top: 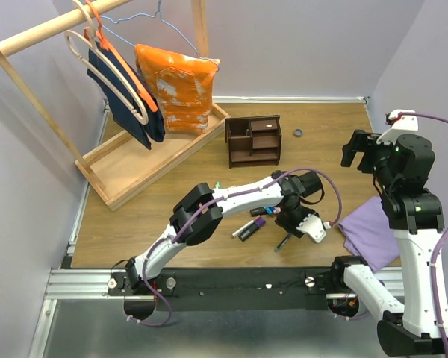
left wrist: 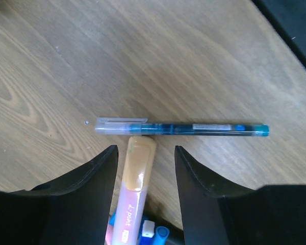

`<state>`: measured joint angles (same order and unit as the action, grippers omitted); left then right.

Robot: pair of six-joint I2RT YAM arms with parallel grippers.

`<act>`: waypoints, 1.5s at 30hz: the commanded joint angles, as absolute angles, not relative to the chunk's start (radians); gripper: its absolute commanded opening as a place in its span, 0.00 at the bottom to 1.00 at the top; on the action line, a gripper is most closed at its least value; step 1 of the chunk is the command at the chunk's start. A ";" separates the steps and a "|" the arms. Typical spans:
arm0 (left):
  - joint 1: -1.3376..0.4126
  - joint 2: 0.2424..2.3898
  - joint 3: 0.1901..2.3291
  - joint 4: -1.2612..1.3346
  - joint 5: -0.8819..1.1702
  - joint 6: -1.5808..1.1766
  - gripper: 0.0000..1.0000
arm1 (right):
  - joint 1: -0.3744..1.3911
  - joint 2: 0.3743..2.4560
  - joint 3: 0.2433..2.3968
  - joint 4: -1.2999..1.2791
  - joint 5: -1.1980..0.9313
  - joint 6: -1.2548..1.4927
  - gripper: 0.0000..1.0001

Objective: Sort the stationery into containers
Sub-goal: Pick up the pen from the center of the board.

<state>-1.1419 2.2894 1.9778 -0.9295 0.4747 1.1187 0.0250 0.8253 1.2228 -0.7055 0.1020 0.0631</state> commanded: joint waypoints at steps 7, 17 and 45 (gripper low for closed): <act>-1.115 2.381 2.066 -1.015 0.448 1.170 0.51 | 0.026 0.824 1.187 -0.695 0.080 0.089 1.00; -1.108 2.408 2.066 -1.035 0.436 1.187 0.48 | 0.026 0.828 1.175 -0.693 0.086 0.106 1.00; -0.708 1.850 1.872 -0.101 0.776 0.114 0.00 | 0.026 0.902 1.206 -0.647 0.066 0.069 0.99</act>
